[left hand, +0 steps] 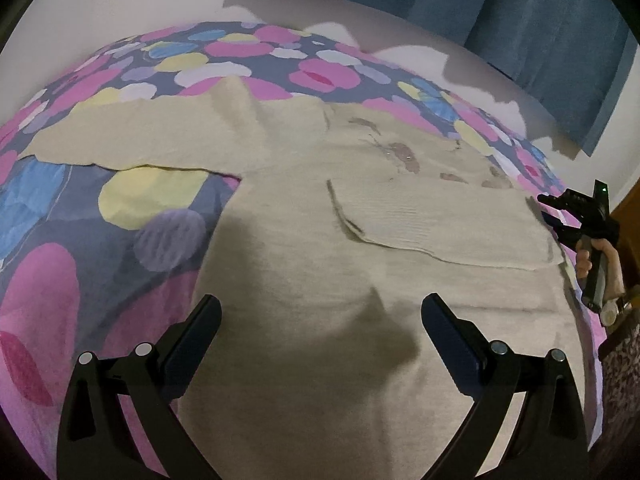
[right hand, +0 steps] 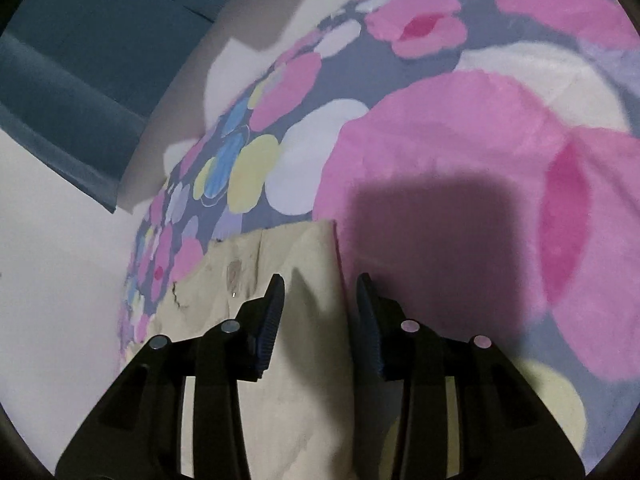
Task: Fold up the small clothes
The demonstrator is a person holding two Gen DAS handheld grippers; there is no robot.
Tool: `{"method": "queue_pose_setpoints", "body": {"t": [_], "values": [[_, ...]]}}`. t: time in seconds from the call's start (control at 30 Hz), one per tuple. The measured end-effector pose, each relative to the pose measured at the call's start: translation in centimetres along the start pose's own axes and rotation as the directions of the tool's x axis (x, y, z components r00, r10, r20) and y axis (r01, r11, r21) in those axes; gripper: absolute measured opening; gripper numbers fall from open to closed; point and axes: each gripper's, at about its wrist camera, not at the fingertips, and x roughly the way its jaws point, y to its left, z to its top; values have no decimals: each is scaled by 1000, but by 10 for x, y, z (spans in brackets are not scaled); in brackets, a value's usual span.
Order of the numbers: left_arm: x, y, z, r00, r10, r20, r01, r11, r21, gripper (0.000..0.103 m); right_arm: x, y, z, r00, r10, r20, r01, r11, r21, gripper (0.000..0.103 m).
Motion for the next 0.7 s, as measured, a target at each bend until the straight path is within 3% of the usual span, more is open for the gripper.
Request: {"method": "queue_pose_setpoints", "body": {"t": [0.07, 0.13, 0.47, 0.7], "values": [[1, 2, 0, 1000, 8, 1, -8, 1000, -6, 99, 10, -3, 6, 1000, 17, -7, -17, 1000, 12, 34], [2, 4, 1, 1000, 12, -1, -12, 1000, -9, 99, 15, -7, 11, 1000, 9, -12, -9, 1000, 21, 4], [6, 4, 1, 1000, 24, -7, -23, 1000, 13, 99, 18, -20, 16, 997, 64, -31, -63, 997, 52, 4], [5, 6, 1, 1000, 24, -1, -24, 1000, 10, 99, -22, -21, -27, 993, 110, -42, -109, 993, 34, 14]]}}
